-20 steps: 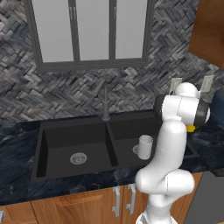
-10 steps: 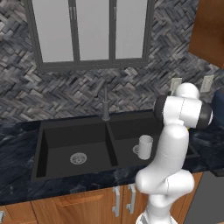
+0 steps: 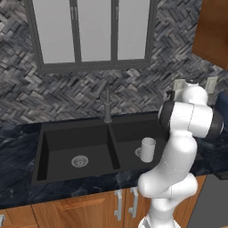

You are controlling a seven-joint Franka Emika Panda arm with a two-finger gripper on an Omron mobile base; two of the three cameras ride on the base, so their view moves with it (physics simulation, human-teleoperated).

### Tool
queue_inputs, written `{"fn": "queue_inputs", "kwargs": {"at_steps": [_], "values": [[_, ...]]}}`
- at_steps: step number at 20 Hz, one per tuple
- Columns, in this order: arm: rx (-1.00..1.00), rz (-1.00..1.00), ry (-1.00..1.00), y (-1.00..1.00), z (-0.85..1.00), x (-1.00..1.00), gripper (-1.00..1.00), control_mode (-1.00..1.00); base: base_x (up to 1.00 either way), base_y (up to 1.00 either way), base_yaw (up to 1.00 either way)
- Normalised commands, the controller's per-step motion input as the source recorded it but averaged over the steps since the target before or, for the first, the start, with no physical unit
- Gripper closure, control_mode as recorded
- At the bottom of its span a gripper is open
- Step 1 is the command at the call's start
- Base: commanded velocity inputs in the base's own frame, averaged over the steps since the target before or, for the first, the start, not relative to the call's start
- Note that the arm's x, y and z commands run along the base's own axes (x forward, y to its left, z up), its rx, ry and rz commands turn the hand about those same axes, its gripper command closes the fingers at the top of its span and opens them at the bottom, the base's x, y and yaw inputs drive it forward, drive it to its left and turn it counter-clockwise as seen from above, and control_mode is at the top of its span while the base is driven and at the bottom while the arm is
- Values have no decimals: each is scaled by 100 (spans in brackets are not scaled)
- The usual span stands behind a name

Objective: Place the mug in the left basin and the glass cup in the right basin of the sink.

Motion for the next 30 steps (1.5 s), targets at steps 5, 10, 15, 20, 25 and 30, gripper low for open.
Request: {"fn": "queue_inputs", "kwargs": {"at_steps": [5,10,15,20,25,30], "values": [[0,0,0,51,3,-34,100,-100,0,0,0],[0,0,0,54,6,-42,100,-100,0,0,0],[0,0,-1,52,10,-41,100,-100,0,0,0],[0,0,-2,43,28,-35,100,-100,0,0,0],[-2,0,-4,32,48,-23,100,-100,0,0,0],[-5,0,0,38,42,-1,100,-100,0,0,0]]}}
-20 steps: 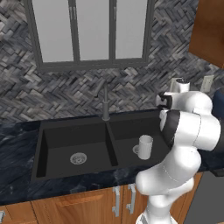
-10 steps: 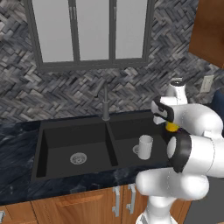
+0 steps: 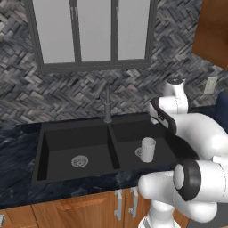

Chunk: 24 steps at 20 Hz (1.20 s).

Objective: Place the mug in the left basin and the glass cup in the right basin of the sink.

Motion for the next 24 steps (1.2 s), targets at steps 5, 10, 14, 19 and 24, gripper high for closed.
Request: {"fn": "queue_inputs", "kwargs": {"at_steps": [5,10,14,19,24], "values": [[-1,0,0,39,11,0,100,-100,0,0,0],[0,0,0,46,0,0,100,-100,0,0,0],[0,0,0,52,0,0,100,-100,0,0,0],[0,2,0,56,0,0,100,-100,0,0,0],[0,3,0,54,-3,0,100,-100,0,0,0]]}}
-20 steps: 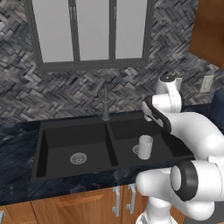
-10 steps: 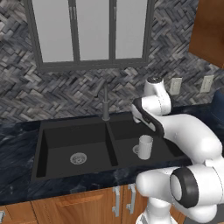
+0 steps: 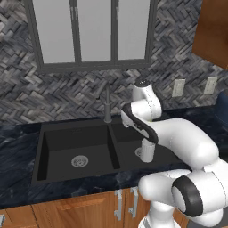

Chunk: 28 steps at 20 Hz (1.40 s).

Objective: Place the mug in the left basin and the glass cup in the right basin of the sink.

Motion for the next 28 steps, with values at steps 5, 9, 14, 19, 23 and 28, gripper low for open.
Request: {"fn": "queue_inputs", "kwargs": {"at_steps": [5,9,14,19,23,28], "values": [[0,4,0,51,-15,0,100,-100,0,0,0],[0,4,0,50,-25,0,100,-100,0,0,0],[0,4,0,50,-24,0,100,-100,0,0,0],[0,7,0,45,-15,0,100,-100,0,0,0],[0,7,0,37,-2,2,100,-100,0,0,0],[0,6,0,31,-9,17,100,-100,0,0,0]]}}
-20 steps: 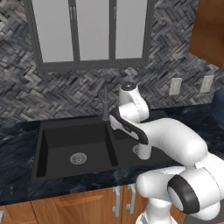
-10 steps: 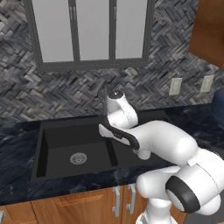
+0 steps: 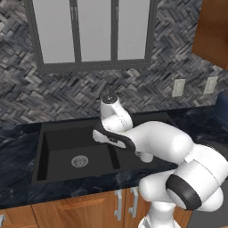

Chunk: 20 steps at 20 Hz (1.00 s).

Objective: Place the mug in the left basin and the glass cup in the right basin of the sink.

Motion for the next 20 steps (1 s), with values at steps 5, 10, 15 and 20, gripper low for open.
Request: {"fn": "queue_inputs", "kwargs": {"at_steps": [5,10,15,20], "values": [[1,7,1,30,-28,28,100,-100,0,0,0],[0,6,0,45,-29,8,100,-100,0,0,0],[0,2,0,45,-21,0,100,-100,0,0,0],[0,1,0,28,-24,2,100,-100,0,0,0]]}}
